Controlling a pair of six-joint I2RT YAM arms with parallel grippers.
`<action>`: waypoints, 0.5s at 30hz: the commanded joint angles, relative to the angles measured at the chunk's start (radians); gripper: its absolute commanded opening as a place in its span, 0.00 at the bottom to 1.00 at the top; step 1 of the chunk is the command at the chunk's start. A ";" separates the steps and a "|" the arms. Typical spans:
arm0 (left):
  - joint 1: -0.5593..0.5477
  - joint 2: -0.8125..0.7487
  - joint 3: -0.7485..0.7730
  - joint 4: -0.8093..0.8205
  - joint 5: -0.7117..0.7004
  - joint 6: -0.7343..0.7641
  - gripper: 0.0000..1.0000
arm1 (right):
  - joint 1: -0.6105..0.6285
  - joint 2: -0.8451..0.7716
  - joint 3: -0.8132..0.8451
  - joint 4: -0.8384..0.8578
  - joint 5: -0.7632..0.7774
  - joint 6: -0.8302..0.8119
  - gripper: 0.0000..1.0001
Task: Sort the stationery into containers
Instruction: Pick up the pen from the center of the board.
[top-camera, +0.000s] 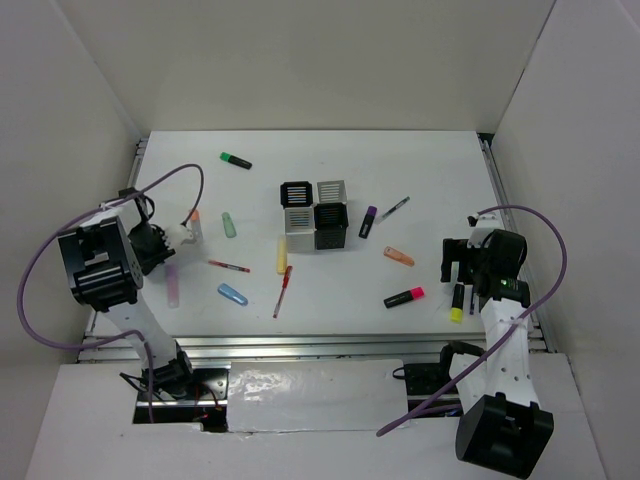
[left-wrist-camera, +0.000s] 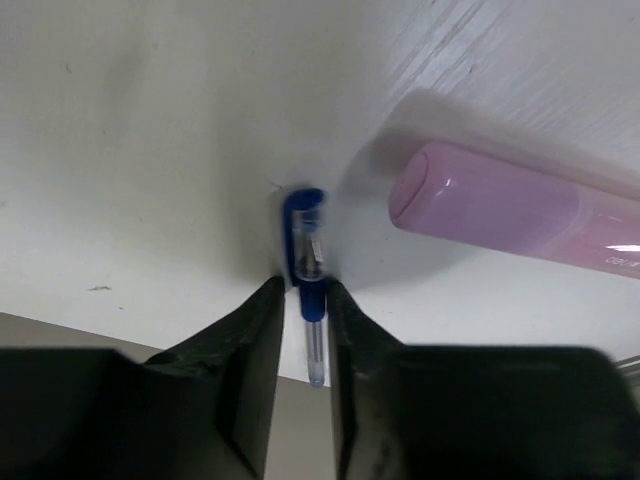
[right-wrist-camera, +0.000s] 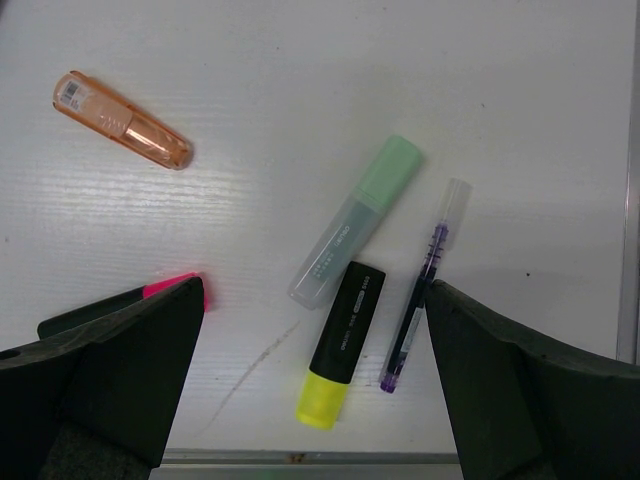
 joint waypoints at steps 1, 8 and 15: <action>-0.020 0.045 -0.016 -0.032 0.064 -0.002 0.34 | -0.003 0.002 0.040 0.012 0.012 0.006 0.97; -0.006 0.062 0.045 -0.115 0.146 -0.032 0.00 | -0.003 -0.009 0.039 0.009 0.009 0.006 0.97; 0.025 -0.018 0.361 -0.277 0.390 -0.162 0.00 | -0.003 -0.030 0.039 0.009 -0.003 0.006 0.97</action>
